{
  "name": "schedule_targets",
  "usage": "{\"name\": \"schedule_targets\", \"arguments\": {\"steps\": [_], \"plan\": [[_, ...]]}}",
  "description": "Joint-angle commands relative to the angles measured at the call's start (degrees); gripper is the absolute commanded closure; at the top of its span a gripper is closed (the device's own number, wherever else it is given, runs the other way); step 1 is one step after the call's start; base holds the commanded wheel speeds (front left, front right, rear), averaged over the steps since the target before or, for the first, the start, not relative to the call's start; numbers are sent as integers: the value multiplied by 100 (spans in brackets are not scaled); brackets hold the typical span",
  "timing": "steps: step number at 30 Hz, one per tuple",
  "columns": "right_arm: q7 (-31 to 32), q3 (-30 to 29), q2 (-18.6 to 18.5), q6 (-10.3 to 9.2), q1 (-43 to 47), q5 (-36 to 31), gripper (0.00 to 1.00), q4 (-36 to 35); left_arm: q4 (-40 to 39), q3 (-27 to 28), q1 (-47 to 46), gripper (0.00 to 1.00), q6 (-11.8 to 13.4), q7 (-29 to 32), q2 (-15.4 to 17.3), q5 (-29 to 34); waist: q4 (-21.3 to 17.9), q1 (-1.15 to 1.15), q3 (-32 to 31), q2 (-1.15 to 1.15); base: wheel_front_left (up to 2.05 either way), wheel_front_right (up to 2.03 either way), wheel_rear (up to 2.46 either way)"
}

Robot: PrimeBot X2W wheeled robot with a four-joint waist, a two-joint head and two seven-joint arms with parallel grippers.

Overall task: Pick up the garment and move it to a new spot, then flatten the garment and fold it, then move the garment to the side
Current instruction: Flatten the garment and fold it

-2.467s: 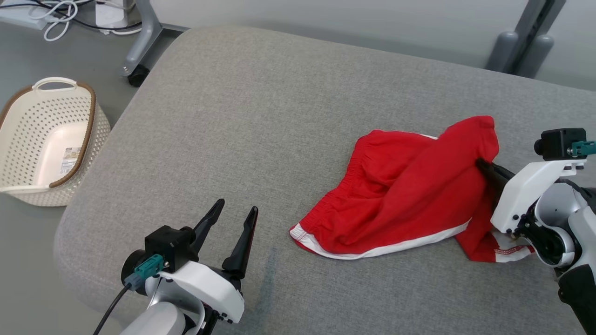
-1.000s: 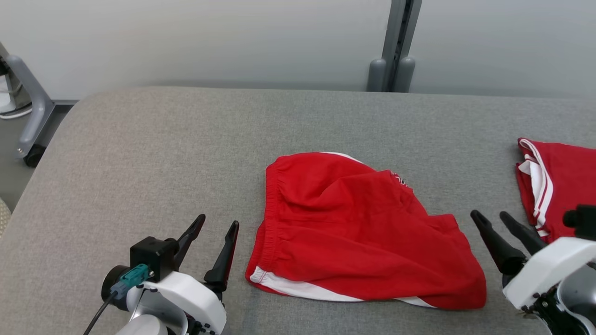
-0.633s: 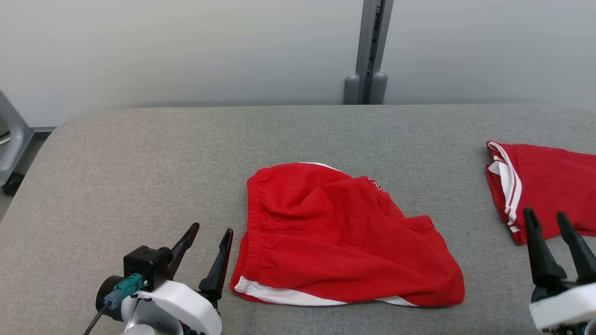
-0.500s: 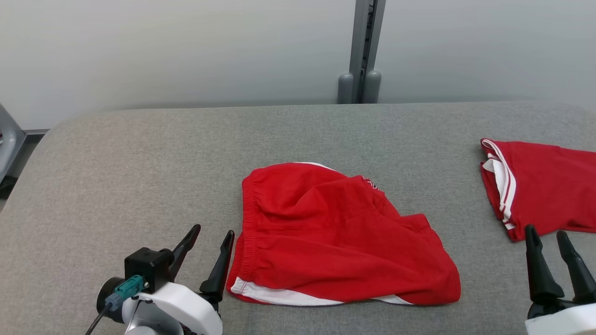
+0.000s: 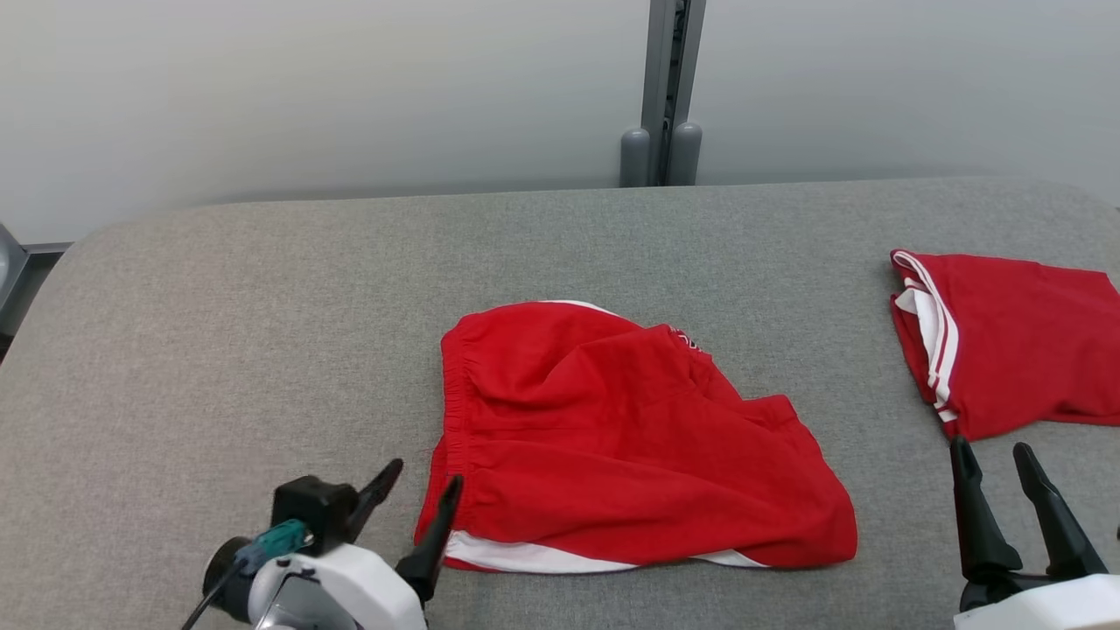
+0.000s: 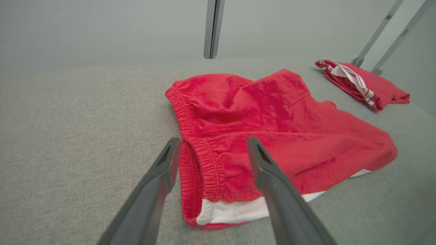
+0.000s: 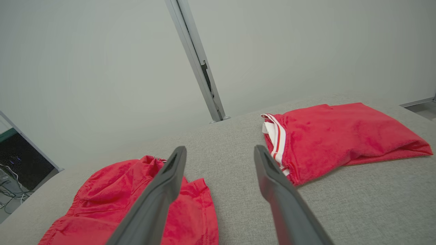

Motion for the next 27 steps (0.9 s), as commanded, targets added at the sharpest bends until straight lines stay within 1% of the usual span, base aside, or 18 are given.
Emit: {"name": "schedule_targets", "arguments": {"steps": [1,7,9,11,12,14,15,18,21,22,23,24,25,27], "plan": [[12,20,-21,5,-59,-23,0,15,64,-64,-194,0,-75,187,16,-26,-7,0,4,0,0,0,0],[8,156,-53,5,-178,0,0,74,473,-303,-623,0,-339,1238,-55,-358,-125,0,94,0,0,0,0],[15,201,-69,5,-205,10,0,91,640,-309,-840,0,-373,1512,-24,-407,-199,0,143,0,0,0,0],[0,216,-78,5,-249,0,0,106,801,-290,-981,0,-435,1771,-71,-543,-261,0,203,0,0,0,0],[0,216,-78,5,-249,0,0,106,801,-290,-981,0,-435,1771,-71,-543,-261,0,203,0,0,0,0],[-7,260,-82,5,-314,-9,0,133,1070,-214,-1255,0,-489,2027,-98,-700,-358,0,300,0,0,0,0],[-7,260,-82,5,-314,-9,0,133,1070,-214,-1255,0,-489,2027,-98,-700,-358,0,300,0,0,0,0],[-16,307,-80,5,-369,-12,0,176,1395,-228,-1406,0,-582,2333,-163,-853,-444,0,379,0,0,0,0],[-40,313,-78,5,-430,-5,0,211,1629,-204,-1500,0,-664,2426,-269,-983,-508,0,420,0,0,0,0],[-57,316,-80,5,-434,-2,0,220,1677,-221,-1504,8,-713,2451,-276,-1010,-520,0,427,0,0,0,0],[-69,316,-83,5,-437,-1,0,229,1709,-202,-1536,23,-764,2407,-272,-1027,-530,0,438,0,0,0,0],[-69,314,-86,5,-442,-4,0,241,1744,-161,-1562,29,-782,2362,-288,-1050,-535,0,449,0,0,0,0],[-79,314,-86,5,-452,-7,0,253,1779,-159,-1575,100,-821,2348,-309,-1071,-538,0,456,0,0,0,0],[-95,305,-81,5,-457,-18,0,281,1846,-200,-1570,100,-867,2408,-336,-1086,-532,0,450,0,0,0,0]]}}
